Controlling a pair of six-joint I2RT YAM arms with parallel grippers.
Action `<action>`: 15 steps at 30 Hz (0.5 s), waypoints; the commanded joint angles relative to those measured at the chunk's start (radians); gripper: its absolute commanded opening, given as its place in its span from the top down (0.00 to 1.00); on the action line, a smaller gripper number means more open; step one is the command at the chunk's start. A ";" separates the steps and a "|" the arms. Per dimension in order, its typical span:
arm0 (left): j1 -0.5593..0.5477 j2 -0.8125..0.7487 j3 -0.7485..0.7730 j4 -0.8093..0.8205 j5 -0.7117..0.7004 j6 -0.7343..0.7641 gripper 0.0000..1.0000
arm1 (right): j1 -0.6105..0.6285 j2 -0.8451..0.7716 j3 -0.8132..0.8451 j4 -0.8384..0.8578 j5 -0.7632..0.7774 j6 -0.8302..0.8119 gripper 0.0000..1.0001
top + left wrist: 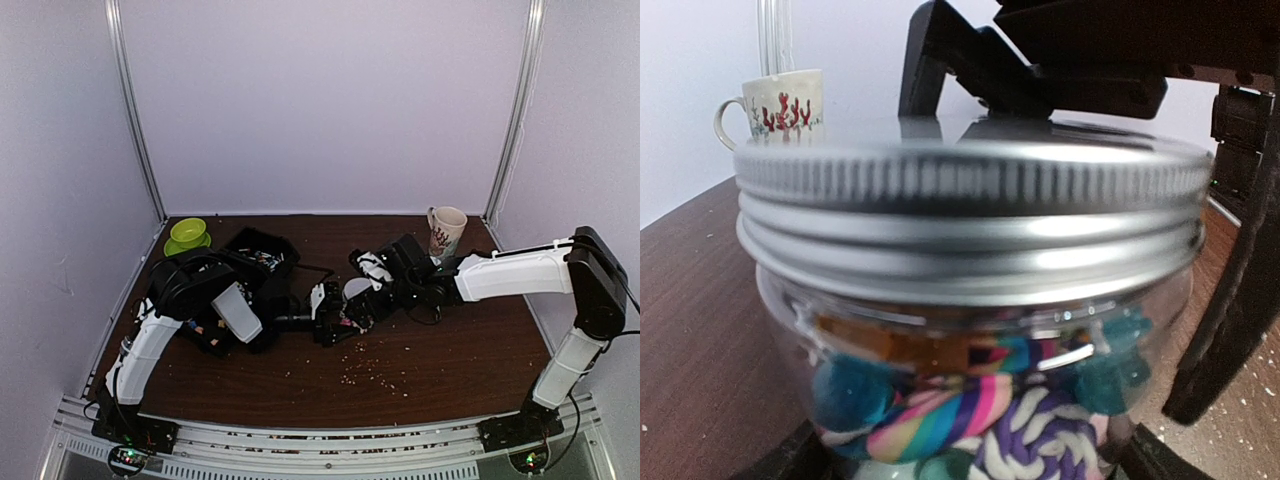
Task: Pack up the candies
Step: Screw the box lid onto the packing bottle.
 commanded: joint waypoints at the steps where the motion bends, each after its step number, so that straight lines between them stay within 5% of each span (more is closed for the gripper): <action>1: 0.022 0.016 -0.025 -0.060 -0.019 -0.010 0.19 | 0.011 -0.045 0.010 -0.047 -0.029 -0.039 0.00; 15: 0.024 0.018 -0.025 -0.059 -0.017 -0.016 0.19 | 0.020 -0.113 -0.038 -0.144 -0.033 -0.096 0.00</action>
